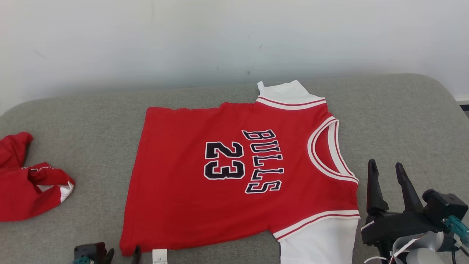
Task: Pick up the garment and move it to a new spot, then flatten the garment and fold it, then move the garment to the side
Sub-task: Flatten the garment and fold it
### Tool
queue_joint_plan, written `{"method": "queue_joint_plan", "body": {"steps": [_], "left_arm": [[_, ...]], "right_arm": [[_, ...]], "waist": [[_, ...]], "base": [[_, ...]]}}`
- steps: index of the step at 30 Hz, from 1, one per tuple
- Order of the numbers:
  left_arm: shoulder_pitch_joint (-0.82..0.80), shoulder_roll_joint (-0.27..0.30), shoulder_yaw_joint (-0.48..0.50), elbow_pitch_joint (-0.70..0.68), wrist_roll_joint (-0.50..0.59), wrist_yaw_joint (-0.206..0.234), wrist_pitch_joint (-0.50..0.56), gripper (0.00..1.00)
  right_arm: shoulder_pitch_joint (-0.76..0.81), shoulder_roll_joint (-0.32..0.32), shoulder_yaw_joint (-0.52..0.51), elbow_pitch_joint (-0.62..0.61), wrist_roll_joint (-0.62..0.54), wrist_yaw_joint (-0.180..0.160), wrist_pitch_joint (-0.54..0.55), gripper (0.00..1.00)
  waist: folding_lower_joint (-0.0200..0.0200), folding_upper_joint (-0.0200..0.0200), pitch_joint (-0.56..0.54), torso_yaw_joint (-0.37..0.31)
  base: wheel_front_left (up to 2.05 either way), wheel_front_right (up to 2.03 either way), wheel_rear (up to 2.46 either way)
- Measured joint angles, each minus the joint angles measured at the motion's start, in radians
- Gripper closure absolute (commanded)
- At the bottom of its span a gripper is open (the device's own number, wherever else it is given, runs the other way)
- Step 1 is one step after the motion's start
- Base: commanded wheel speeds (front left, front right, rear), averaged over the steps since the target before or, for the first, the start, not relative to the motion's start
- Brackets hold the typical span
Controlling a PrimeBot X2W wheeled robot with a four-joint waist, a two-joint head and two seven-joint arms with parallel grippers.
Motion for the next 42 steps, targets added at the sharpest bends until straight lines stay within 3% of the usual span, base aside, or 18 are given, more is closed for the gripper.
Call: {"method": "queue_joint_plan", "body": {"steps": [5, 9, 10, 12, 13, 14, 21, 27, 34, 42], "left_arm": [[-0.028, 0.0, 0.013, 0.038, -0.003, -0.001, 0.03, 0.02], [-0.035, 0.0, 0.016, 0.06, -0.004, 0.002, 0.051, 0.54], [-0.035, 0.0, 0.017, 0.064, -0.004, 0.002, 0.06, 0.58], [-0.035, 0.0, 0.016, 0.071, -0.005, 0.002, 0.064, 0.76], [-0.035, 0.0, 0.015, 0.073, -0.005, 0.001, 0.067, 0.92], [-0.035, -0.001, 0.013, 0.074, -0.007, 0.001, 0.067, 1.0], [-0.039, -0.003, 0.005, 0.081, -0.011, -0.007, 0.08, 1.0], [-0.047, -0.006, -0.002, 0.086, -0.011, -0.009, 0.083, 1.0], [-0.052, -0.008, -0.001, 0.087, -0.012, -0.008, 0.083, 1.0], [-0.055, -0.007, 0.001, 0.082, -0.012, -0.007, 0.083, 1.0]], "right_arm": [[-0.015, 0.001, 0.002, 0.013, 0.0, 0.0, -0.007, 0.0], [-0.015, 0.0, -0.001, 0.019, 0.0, 0.0, -0.008, 0.0], [-0.015, 0.0, -0.001, 0.02, 0.0, 0.0, -0.008, 0.0], [-0.015, 0.0, -0.001, 0.022, 0.0, 0.0, -0.009, 0.0], [-0.014, 0.0, -0.001, 0.024, 0.0, 0.0, -0.009, 0.0], [-0.014, 0.0, -0.001, 0.025, 0.0, 0.0, -0.009, 0.0], [-0.013, -0.013, 0.016, 0.046, -0.005, 0.013, 0.008, 0.0], [0.096, -0.061, 0.107, 0.078, 0.001, 0.08, 0.204, 0.0], [0.185, -0.092, 0.142, 0.062, 0.002, 0.076, 0.393, 0.0], [0.212, -0.097, 0.143, 0.007, 0.015, 0.042, 0.531, 0.0]], "waist": [[0.0, 0.0001, 0.008, -0.014], [0.0, 0.0, 0.01, -0.019], [0.0, 0.0, 0.01, -0.02], [0.0, 0.0, 0.01, -0.022], [0.0, 0.0001, 0.01, -0.022], [0.0, 0.0, 0.01, -0.023], [0.0, 0.0, 0.01, -0.022], [0.0, 0.0001, 0.009, -0.014], [-0.0001, 0.0, 0.016, -0.014], [-0.0001, -0.0001, 0.041, -0.02]], "base": [[0.0, 0.0, 0.0], [0.0, 0.0, 0.0], [0.0, 0.0, 0.0], [0.0, 0.0, 0.0], [0.0, 0.0, 0.0], [0.0, 0.0, 0.0], [0.0, 0.0, 0.0], [0.0, 0.0, 0.0], [0.0, 0.0, 0.0], [0.0, 0.0, 0.0]]}}
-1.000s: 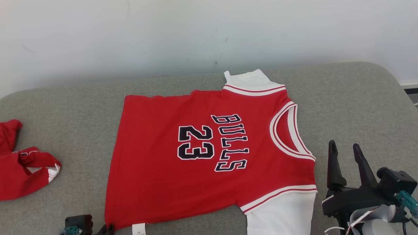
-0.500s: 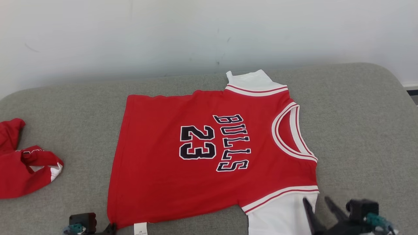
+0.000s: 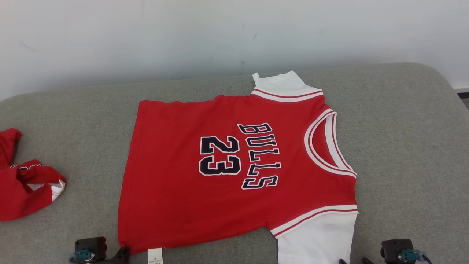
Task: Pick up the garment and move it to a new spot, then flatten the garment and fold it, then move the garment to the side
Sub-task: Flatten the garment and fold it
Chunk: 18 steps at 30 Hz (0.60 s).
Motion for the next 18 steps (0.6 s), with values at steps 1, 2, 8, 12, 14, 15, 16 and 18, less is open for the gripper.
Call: {"method": "queue_joint_plan", "body": {"steps": [1, 2, 8, 12, 14, 15, 16, 18], "left_arm": [[-0.001, 0.0, 0.0, 0.0, 0.0, 0.0, 0.0, 1.0], [-0.003, 0.0, -0.001, 0.0, 0.0, 0.0, 0.0, 1.0], [-0.019, 0.0, -0.004, -0.001, 0.0, -0.001, 0.0, 1.0], [-0.026, -0.001, -0.005, -0.001, 0.0, -0.001, 0.0, 1.0], [-0.027, -0.001, -0.005, -0.001, 0.0, -0.006, 0.0, 1.0], [-0.028, -0.001, -0.005, 0.0, 0.0, -0.008, 0.0, 1.0], [-0.029, -0.001, -0.005, 0.0, 0.0, -0.008, 0.0, 1.0], [-0.03, -0.001, -0.005, 0.0, 0.0, -0.009, -0.001, 1.0]], "right_arm": [[-0.001, -0.001, -0.007, -0.001, 0.0, -0.004, 0.01, 0.12], [-0.002, -0.001, -0.013, -0.002, 0.0, -0.01, 0.02, 0.24], [-0.004, 0.002, -0.019, -0.012, 0.008, -0.026, 0.079, 0.43], [-0.006, 0.005, -0.018, -0.028, 0.008, -0.033, 0.111, 0.31], [-0.009, 0.008, -0.016, -0.034, 0.008, -0.034, 0.131, 0.29], [-0.012, 0.011, -0.012, -0.041, 0.008, -0.035, 0.15, 0.29], [-0.012, 0.011, -0.011, -0.045, 0.008, -0.035, 0.157, 0.42], [-0.011, 0.012, -0.011, -0.053, 0.008, -0.036, 0.17, 0.44]], "waist": [[0.0, 0.0, 0.003, -0.001], [0.0, 0.0001, 0.006, -0.001], [0.0001, 0.0001, 0.018, 0.002], [0.0, 0.0001, 0.025, 0.005], [0.0, 0.0001, 0.027, 0.007], [0.0, 0.0, 0.028, 0.008], [0.0, 0.0001, 0.029, 0.009], [0.0, 0.0, 0.03, 0.01]], "base": [[0.0, 0.0, 0.0], [0.0, 0.0, 0.0], [0.0, 0.0, 0.0], [0.0, 0.0, 0.0], [0.0, 0.0, 0.0], [0.0, 0.0, 0.0], [0.0, 0.0, 0.0], [0.0, 0.0, 0.0]]}}
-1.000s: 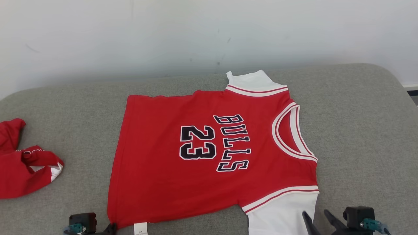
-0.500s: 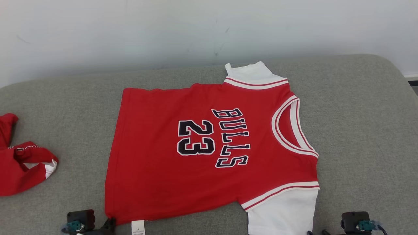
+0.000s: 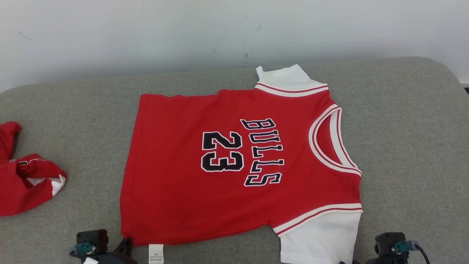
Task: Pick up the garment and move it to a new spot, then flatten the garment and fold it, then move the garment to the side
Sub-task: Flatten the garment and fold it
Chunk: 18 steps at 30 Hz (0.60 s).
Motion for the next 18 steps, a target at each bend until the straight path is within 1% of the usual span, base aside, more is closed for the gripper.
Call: {"method": "queue_joint_plan", "body": {"steps": [1, 4, 5, 6, 7, 8, 9, 14, 18], "left_arm": [[0.0, 0.0, 0.0, 0.0, 0.0, 0.0, 0.0, 1.0], [-0.001, 0.0, -0.001, 0.0, 0.0, 0.0, 0.0, 1.0], [-0.002, 0.0, -0.001, 0.0, 0.0, 0.0, 0.0, 1.0], [-0.003, 0.0, -0.001, 0.0, 0.0, 0.0, 0.0, 1.0], [-0.005, 0.0, -0.001, 0.0, 0.0, 0.0, 0.0, 1.0], [-0.008, 0.0, -0.002, 0.001, 0.0, 0.0, 0.0, 1.0], [-0.01, 0.0, -0.002, 0.001, 0.0, 0.0, 0.0, 1.0], [-0.011, 0.0, -0.001, -0.001, 0.0, -0.001, -0.001, 1.0], [-0.011, 0.0, 0.005, -0.018, -0.004, -0.001, -0.012, 1.0]], "right_arm": [[0.0, 0.001, 0.0, -0.003, 0.0, -0.003, 0.007, 0.5], [0.0, 0.004, 0.0, -0.01, 0.0, -0.007, 0.024, 0.59], [0.0, 0.006, 0.0, -0.012, 0.0, -0.008, 0.03, 0.67], [0.0, 0.007, 0.0, -0.015, 0.0, -0.008, 0.035, 0.71], [0.0, 0.009, -0.001, -0.018, 0.0, -0.008, 0.041, 0.8], [0.0, 0.011, -0.001, -0.021, -0.001, -0.008, 0.042, 0.96], [0.0, 0.013, -0.001, -0.026, -0.001, -0.008, 0.049, 1.0], [0.005, 0.018, -0.02, -0.057, -0.001, -0.011, 0.059, 1.0], [0.025, 0.019, -0.053, -0.114, 0.012, -0.015, 0.058, 1.0]], "waist": [[0.0, 0.0001, 0.001, 0.0], [0.0, 0.0, 0.003, 0.001], [0.0, 0.0, 0.004, 0.001], [0.0, 0.0, 0.005, 0.001], [0.0, 0.0, 0.006, 0.001], [0.0, 0.0, 0.007, 0.0], [0.0, 0.0, 0.008, 0.0], [0.0, 0.0001, 0.011, -0.001], [0.0001, 0.0002, 0.01, -0.003]], "base": [[0.0, 0.0, 0.0], [0.0, 0.0, 0.0], [0.0, 0.0, 0.0], [0.0, 0.0, 0.0], [0.0, 0.0, 0.0], [0.0, 0.0, 0.0], [0.0, 0.0, 0.0], [0.0, 0.0, 0.0], [0.0, 0.0, 0.0]]}}
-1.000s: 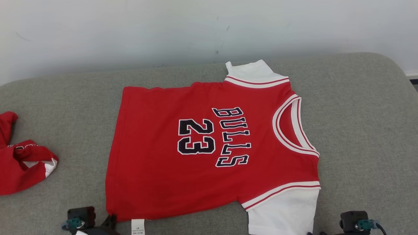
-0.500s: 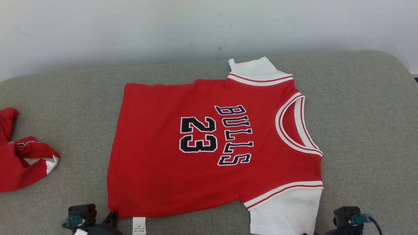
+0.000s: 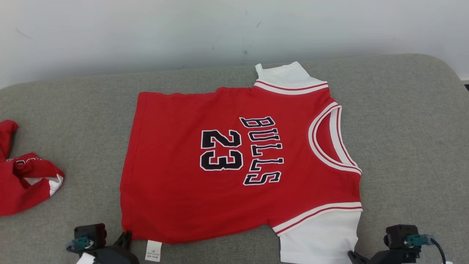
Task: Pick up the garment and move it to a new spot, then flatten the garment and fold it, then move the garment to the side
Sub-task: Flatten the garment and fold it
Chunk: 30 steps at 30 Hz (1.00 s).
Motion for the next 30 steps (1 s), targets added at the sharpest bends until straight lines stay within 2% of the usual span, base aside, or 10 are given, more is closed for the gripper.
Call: {"method": "queue_joint_plan", "body": {"steps": [5, 16, 23, 30], "left_arm": [[0.0, -0.004, 0.029, -0.031, -0.026, 0.006, -0.022, 1.0], [-0.006, -0.023, 0.063, -0.118, 0.0, 0.032, -0.063, 1.0], [-0.002, -0.032, 0.079, -0.171, 0.013, 0.036, -0.067, 1.0], [0.073, -0.026, 0.08, -0.213, 0.014, 0.037, -0.026, 1.0]], "right_arm": [[0.012, -0.007, -0.048, -0.093, 0.01, -0.001, -0.012, 1.0], [0.009, -0.028, -0.134, -0.247, 0.008, -0.001, -0.037, 1.0], [0.022, -0.019, -0.143, -0.319, 0.012, -0.001, -0.035, 1.0], [0.133, -0.015, -0.147, -0.351, 0.024, -0.002, 0.014, 1.0]], "waist": [[0.0002, 0.0001, -0.005, -0.006], [0.0001, 0.0, -0.023, -0.014], [0.0001, 0.0, -0.032, -0.01], [-0.0001, -0.0001, -0.033, -0.006]], "base": [[0.0, 0.0, 0.0], [0.0, 0.0, 0.0], [0.0, 0.0, 0.0], [0.0, 0.0, 0.0]]}}
